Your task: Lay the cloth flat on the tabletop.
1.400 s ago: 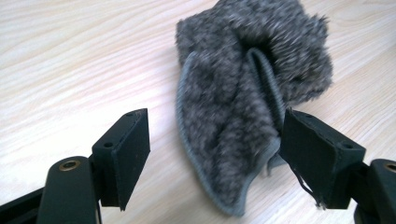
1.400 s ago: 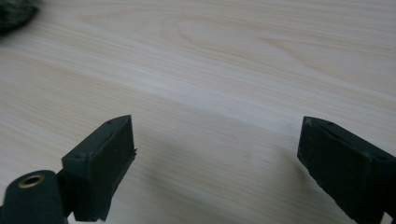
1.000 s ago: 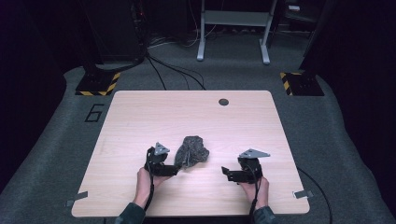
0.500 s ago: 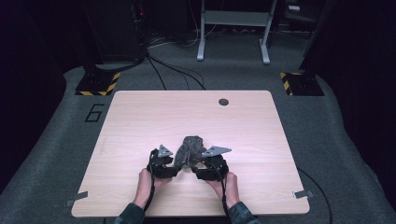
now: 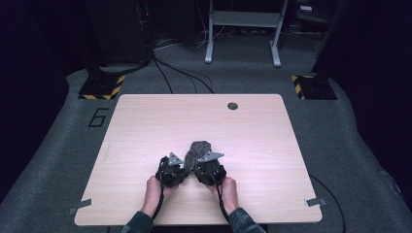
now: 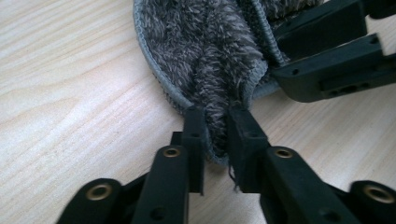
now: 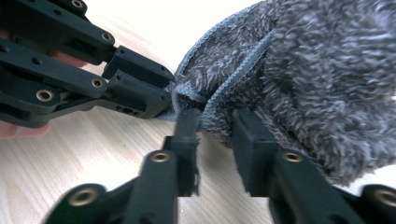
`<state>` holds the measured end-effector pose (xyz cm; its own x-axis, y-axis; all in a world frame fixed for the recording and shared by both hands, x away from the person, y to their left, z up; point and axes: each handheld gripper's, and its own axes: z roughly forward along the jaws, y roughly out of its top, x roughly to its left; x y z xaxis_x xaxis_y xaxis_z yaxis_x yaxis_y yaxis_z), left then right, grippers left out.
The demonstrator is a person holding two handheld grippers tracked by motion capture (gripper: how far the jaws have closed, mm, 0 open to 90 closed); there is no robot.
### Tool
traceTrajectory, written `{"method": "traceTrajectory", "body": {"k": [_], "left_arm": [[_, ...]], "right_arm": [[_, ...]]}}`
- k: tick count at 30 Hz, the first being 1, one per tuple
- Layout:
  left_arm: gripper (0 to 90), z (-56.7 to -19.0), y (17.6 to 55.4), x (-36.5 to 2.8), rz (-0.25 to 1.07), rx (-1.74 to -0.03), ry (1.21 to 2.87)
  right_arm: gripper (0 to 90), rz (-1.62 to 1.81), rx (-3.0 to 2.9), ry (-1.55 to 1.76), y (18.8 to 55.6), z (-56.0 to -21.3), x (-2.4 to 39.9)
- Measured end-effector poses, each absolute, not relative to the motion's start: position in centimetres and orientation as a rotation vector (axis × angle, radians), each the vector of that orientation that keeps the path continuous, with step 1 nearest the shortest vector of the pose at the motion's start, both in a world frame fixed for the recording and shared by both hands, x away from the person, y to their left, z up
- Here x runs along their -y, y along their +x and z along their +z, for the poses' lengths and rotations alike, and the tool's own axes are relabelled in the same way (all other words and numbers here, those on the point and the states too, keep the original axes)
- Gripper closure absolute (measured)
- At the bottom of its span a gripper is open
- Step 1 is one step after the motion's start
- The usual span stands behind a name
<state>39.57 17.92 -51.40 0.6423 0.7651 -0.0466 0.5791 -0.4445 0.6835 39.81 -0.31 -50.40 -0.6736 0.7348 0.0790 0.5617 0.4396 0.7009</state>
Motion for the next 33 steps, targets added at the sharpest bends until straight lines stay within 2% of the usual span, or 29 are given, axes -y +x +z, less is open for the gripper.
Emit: {"method": "traceTrajectory", "body": {"k": [3,6,33], "left_arm": [[84.8,-51.4,39.6,-17.9,0.368,-1.050,2.178],[86.7,-51.4,39.5,-17.9,0.379,-1.048,2.186],[87.3,-50.3,39.6,-21.6,0.406,-1.141,2.118]], "right_arm": [[82.1,1.057,-2.452,1.115,40.0,-50.6,0.3],[85.4,1.060,-2.451,1.123,40.0,-50.5,0.7],[85.7,1.099,-2.244,1.346,40.6,-48.3,11.3]]}}
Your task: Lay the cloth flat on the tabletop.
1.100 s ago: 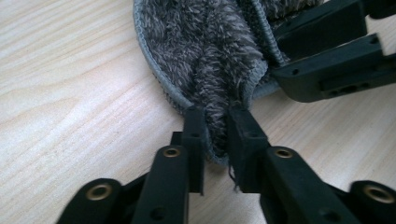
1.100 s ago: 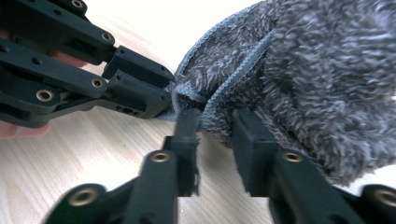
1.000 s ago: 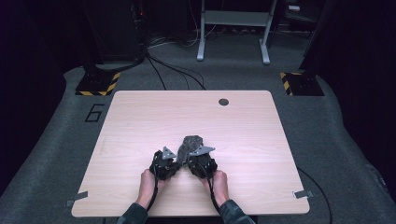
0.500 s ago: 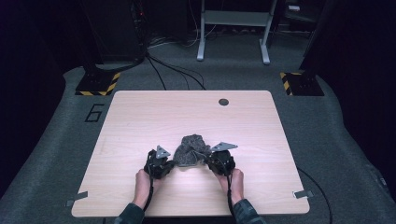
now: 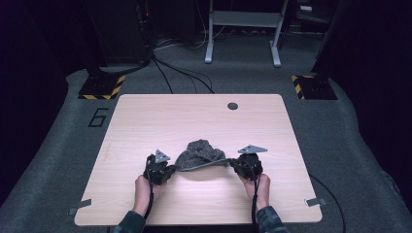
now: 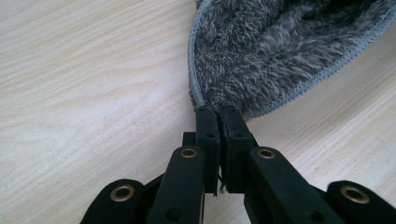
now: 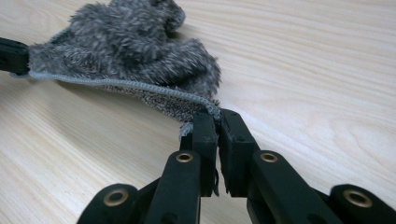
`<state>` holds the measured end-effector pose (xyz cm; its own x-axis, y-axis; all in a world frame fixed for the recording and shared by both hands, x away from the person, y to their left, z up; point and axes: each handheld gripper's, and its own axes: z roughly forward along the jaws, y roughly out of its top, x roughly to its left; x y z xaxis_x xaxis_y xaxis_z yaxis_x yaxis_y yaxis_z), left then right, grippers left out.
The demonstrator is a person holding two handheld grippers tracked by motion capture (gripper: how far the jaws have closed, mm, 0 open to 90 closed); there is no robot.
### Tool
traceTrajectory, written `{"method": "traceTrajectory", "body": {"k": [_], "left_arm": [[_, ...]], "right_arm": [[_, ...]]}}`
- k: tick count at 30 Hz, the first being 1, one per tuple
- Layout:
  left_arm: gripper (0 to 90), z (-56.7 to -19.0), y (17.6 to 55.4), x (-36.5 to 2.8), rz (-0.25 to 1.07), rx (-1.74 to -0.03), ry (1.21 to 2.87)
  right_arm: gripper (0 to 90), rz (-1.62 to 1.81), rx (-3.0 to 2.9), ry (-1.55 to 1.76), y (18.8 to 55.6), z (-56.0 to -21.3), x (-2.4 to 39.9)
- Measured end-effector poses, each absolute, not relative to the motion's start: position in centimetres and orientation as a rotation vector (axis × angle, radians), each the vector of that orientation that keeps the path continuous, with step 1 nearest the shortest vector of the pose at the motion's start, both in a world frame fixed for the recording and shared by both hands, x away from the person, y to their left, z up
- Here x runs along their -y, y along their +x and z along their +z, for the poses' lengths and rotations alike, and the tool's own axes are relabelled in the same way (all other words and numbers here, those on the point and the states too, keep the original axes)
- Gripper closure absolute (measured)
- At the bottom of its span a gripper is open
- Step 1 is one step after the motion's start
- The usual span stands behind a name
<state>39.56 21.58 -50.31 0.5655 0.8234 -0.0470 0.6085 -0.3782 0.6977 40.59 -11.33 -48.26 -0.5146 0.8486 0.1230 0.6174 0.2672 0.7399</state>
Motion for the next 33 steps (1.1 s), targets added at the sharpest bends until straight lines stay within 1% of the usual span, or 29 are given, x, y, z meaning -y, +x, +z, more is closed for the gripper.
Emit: {"method": "traceTrajectory", "body": {"k": [3,4,5,6,8,10,11,14,15,16,18,20,23,26,27,29,33], "left_arm": [[84.7,-50.4,39.6,-21.8,0.391,-1.151,2.109],[77.5,-50.4,39.6,-21.8,0.396,-1.159,2.107],[72.9,-50.3,39.5,-21.9,0.395,-1.167,2.099],[66.2,-50.2,39.4,-22.1,0.395,-1.167,2.103],[55.9,-50.2,39.0,-22.3,0.401,-1.188,2.094],[51.5,-50.2,38.7,-22.5,0.402,-1.179,2.107],[49.2,-50.2,38.6,-22.7,0.392,-1.159,2.139],[47.7,-50.4,38.5,-22.4,0.394,-1.154,2.138],[47.7,-50.4,38.5,-22.3,0.395,-1.153,2.148],[47.9,-50.5,38.6,-22.3,0.394,-1.144,2.164],[48.8,-50.7,38.8,-22.1,0.394,-1.152,2.165],[50.0,-50.9,39.0,-21.9,0.388,-1.159,2.163],[54.4,-51.1,39.2,-21.7,0.398,-1.158,2.157],[61.4,-51.1,39.2,-21.6,0.395,-1.137,2.191],[63.7,-51.1,39.2,-21.5,0.420,-1.134,2.194],[70.8,-51.2,39.2,-21.4,0.421,-1.130,2.187],[80.4,-51.2,39.2,-21.1,0.455,-1.128,2.194]], "right_arm": [[85.1,1.095,-2.258,1.345,40.5,-48.6,11.7],[84.4,1.079,-2.266,1.335,40.4,-48.8,11.6],[84.0,1.074,-2.271,1.341,40.3,-48.8,11.5],[83.1,1.078,-2.278,1.329,40.3,-49.0,11.4],[78.7,1.076,-2.289,1.319,40.2,-49.1,11.4],[74.7,1.074,-2.295,1.323,40.1,-49.2,11.3],[70.6,1.073,-2.296,1.323,40.0,-49.3,11.3],[63.9,1.071,-2.307,1.332,39.5,-49.5,11.4],[60.9,1.063,-2.309,1.327,39.4,-49.6,11.4],[60.9,1.055,-2.312,1.327,39.3,-49.7,11.4],[57.0,1.050,-2.324,1.327,39.0,-49.9,11.4],[55.5,1.049,-2.328,1.324,38.8,-50.1,11.3],[55.8,1.027,-2.341,1.326,38.8,-50.4,10.7],[60.0,1.001,-2.360,1.326,39.0,-50.9,10.1],[64.2,0.987,-2.363,1.306,39.1,-51.1,10.0],[72.8,0.993,-2.355,1.317,39.1,-51.2,9.7],[84.8,0.998,-2.346,1.306,39.2,-51.3,9.8]]}}
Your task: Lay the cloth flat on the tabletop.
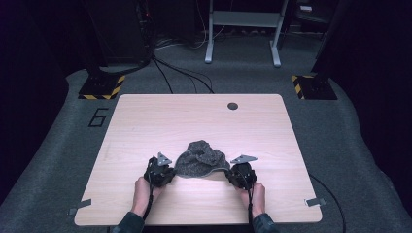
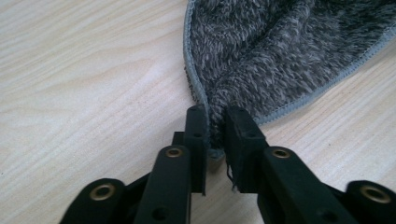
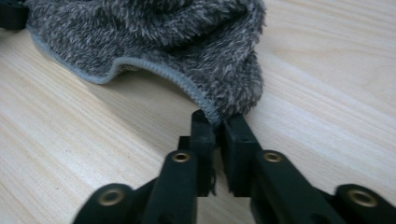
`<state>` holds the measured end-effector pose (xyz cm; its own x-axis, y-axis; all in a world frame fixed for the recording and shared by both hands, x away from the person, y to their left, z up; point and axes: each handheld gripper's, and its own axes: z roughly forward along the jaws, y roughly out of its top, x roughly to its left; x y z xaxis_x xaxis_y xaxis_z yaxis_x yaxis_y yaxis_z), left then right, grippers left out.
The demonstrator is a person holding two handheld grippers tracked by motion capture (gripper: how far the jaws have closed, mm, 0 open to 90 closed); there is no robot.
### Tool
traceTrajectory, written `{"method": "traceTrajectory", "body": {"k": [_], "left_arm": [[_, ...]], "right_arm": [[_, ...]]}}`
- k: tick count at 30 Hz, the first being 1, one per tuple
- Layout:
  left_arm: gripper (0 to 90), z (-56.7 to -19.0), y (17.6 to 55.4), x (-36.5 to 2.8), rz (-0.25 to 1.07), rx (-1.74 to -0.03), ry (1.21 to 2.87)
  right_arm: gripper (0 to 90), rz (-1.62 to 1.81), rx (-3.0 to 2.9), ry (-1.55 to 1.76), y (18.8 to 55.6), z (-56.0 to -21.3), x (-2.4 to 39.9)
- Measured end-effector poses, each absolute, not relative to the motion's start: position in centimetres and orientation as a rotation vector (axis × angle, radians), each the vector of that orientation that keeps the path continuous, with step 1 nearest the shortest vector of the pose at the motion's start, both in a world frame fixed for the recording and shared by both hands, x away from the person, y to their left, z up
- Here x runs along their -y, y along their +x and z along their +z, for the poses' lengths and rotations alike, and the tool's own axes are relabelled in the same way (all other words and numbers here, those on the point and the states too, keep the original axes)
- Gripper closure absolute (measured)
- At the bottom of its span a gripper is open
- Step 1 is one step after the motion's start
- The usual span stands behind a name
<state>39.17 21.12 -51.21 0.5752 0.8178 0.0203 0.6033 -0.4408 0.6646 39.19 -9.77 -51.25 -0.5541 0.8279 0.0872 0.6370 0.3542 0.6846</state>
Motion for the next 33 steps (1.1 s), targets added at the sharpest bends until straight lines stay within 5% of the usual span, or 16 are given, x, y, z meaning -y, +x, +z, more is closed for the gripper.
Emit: {"method": "traceTrajectory", "body": {"k": [14,18,22,25,29,33], "left_arm": [[88.2,-50.9,38.7,-22.1,0.321,-1.136,2.133],[88.5,-49.6,41.8,-21.9,0.311,-1.142,2.081],[88.8,-43.3,49.4,-21.4,0.420,-1.162,2.013],[88.8,-35.7,52.2,-21.0,0.574,-1.118,1.920],[88.8,-28.6,50.0,-21.2,0.758,-0.983,1.872],[88.6,-30.7,47.1,-21.6,0.759,-0.941,1.935]], "right_arm": [[89.5,1.078,-2.285,1.341,37.5,-49.7,12.3],[90.0,1.074,-2.297,1.320,39.4,-48.7,12.5],[90.0,1.055,-2.262,1.278,46.8,-43.8,12.6],[90.0,1.073,-2.140,1.207,51.7,-35.6,12.3],[90.0,1.154,-2.023,1.082,51.1,-27.7,12.1],[90.0,1.159,-2.055,1.006,47.8,-28.3,12.4]]}}
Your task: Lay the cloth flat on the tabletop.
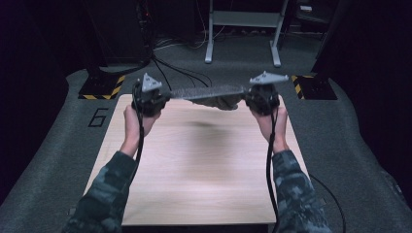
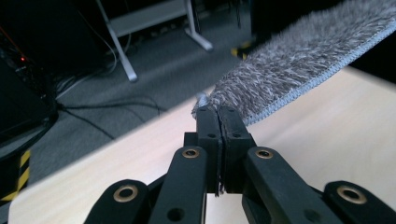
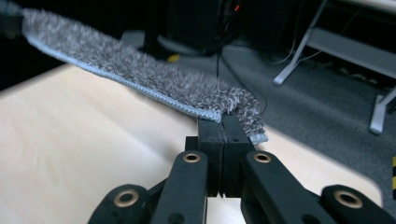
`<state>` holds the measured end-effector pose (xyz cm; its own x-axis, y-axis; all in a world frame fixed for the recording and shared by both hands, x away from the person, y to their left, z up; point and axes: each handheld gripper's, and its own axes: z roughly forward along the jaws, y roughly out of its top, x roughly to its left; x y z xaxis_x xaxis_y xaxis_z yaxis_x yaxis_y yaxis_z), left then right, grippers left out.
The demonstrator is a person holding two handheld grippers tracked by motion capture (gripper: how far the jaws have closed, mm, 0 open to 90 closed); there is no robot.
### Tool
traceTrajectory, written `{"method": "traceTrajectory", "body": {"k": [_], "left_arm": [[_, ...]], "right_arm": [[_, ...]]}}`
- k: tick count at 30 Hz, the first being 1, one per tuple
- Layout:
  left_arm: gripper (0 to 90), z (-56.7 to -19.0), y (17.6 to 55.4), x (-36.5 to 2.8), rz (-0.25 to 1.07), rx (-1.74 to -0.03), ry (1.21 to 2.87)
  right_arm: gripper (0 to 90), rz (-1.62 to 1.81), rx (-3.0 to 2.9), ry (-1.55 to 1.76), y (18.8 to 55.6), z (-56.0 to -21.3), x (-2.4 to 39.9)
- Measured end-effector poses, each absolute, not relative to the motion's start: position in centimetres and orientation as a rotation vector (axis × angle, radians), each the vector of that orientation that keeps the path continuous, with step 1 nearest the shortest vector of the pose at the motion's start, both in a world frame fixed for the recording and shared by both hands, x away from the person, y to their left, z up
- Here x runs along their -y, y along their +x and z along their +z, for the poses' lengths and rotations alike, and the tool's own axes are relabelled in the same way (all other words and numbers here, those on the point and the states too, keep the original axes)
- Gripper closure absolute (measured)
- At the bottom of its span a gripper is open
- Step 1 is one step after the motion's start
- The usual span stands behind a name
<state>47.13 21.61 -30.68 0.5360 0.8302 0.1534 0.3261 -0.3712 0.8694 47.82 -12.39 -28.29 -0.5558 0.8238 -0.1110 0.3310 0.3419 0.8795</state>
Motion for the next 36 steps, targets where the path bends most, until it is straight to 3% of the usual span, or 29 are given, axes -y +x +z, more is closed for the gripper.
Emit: {"method": "traceTrajectory", "body": {"k": [9,13,16,17,22,25,28,36], "left_arm": [[88.1,-45.6,41.7,-22.1,0.495,-1.053,2.144],[87.1,-49.3,39.4,-22.5,0.382,-1.103,2.139],[82.6,-49.8,38.2,-22.8,0.343,-1.110,2.135],[76.8,-49.6,37.9,-23.1,0.335,-1.109,2.138],[44.0,-48.1,37.2,-24.3,0.353,-1.108,2.128],[34.6,-47.2,38.3,-24.5,0.391,-1.115,2.092],[29.5,-46.8,40.1,-24.0,0.403,-1.105,2.078],[23.3,-48.0,43.9,-20.6,0.421,-1.065,2.129]], "right_arm": [[89.4,0.977,-2.331,1.077,42.7,-43.7,12.0],[88.6,0.949,-2.407,1.107,40.4,-47.4,12.1],[82.6,0.947,-2.437,1.126,39.2,-48.4,12.4],[78.8,0.948,-2.442,1.132,39.0,-48.5,12.6],[39.5,1.017,-2.441,1.188,37.9,-47.9,14.6],[23.3,1.065,-2.419,1.199,38.3,-47.3,15.3],[14.5,1.083,-2.406,1.182,39.7,-46.8,14.9],[9.4,1.048,-2.413,1.115,43.4,-47.1,10.6]]}}
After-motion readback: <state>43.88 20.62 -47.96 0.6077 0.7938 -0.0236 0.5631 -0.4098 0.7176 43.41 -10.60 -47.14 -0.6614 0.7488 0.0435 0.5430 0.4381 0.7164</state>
